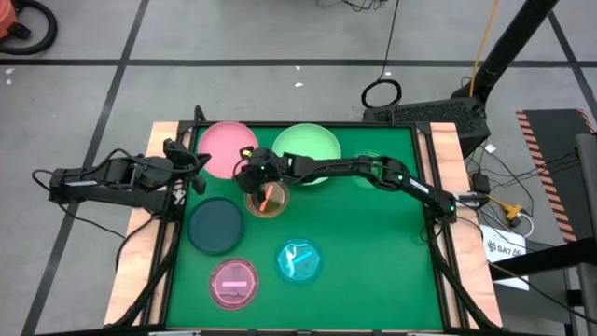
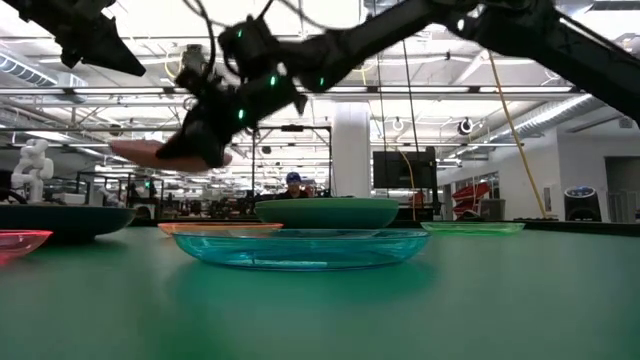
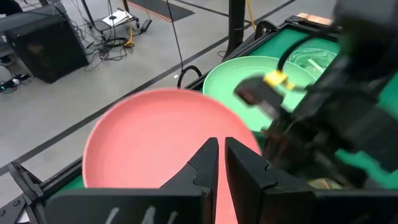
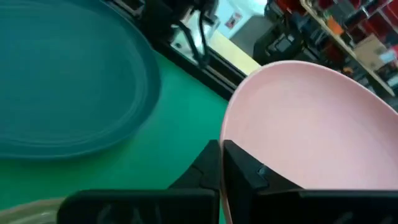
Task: Stack plastic plates
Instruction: Stack the pink plate on top of the light green plate
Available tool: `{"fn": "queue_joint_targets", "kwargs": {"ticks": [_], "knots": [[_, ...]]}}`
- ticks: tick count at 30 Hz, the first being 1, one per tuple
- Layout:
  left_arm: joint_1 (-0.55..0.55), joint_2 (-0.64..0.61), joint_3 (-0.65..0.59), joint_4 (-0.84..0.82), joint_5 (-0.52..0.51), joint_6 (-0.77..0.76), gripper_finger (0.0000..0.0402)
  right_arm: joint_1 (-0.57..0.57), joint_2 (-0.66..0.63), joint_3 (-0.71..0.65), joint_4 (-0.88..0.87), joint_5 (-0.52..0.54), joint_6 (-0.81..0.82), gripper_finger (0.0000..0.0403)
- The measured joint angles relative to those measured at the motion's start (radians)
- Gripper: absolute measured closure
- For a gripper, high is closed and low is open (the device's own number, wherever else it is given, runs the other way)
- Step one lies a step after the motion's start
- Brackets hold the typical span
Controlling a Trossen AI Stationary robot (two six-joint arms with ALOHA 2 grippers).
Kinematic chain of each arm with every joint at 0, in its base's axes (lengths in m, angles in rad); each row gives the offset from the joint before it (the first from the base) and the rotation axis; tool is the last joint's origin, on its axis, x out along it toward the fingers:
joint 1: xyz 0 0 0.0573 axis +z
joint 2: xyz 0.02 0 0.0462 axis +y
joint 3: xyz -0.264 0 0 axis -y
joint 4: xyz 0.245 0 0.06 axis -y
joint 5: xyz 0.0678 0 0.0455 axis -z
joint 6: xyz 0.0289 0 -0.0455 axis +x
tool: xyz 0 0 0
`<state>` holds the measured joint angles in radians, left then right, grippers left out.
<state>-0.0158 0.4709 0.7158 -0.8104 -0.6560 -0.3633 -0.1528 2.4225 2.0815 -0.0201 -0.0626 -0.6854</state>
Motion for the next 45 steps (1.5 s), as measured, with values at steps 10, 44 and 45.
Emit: {"fn": "queue_joint_targets", "kwargs": {"ticks": [10, 44, 45], "knots": [[0.000, 0.000, 0.000, -0.001, 0.000, -0.011, 0.0366, -0.086, -0.240, 0.001, -0.557, -0.036, 0.171, 0.0402], [0.000, 0.000, 0.000, 0.071, -0.026, 0.025, 0.0366, -0.211, -0.625, -1.181, 0.523, -0.091, 0.442, 0.0400], [0.000, 0.000, 0.000, 0.076, -0.026, 0.028, 0.0366, -0.211, -0.620, -1.181, 0.523, -0.090, 0.444, 0.0397]]}}
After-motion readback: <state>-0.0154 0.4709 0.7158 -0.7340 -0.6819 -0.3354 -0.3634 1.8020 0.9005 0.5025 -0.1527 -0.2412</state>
